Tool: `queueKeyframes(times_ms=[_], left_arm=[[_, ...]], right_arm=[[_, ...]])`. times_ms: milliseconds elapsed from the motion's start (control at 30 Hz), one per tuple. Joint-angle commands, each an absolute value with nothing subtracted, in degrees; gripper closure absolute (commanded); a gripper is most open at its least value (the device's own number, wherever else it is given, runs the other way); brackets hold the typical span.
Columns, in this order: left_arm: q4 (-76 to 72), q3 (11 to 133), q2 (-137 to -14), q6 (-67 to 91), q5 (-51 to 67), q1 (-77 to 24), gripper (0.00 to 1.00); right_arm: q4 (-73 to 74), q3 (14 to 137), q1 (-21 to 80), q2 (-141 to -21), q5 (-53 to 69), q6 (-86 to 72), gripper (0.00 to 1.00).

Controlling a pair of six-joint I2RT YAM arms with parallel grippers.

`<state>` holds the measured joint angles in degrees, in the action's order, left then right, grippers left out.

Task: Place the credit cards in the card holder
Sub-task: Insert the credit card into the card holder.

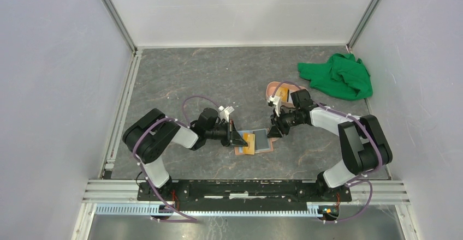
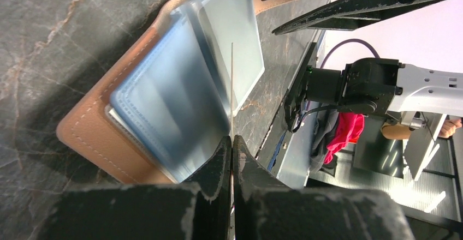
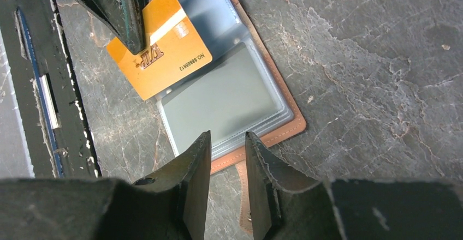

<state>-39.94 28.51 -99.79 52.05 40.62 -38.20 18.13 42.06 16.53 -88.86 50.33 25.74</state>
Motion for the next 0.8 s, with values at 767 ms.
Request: queueKeyframes(times_ms=[767], left_arm=[[-39.09, 32.53, -107.58, 57.93, 46.10, -36.00, 0.98]], right_arm=[[19.11, 45.09, 18.10, -91.76, 44.13, 25.31, 0.69]])
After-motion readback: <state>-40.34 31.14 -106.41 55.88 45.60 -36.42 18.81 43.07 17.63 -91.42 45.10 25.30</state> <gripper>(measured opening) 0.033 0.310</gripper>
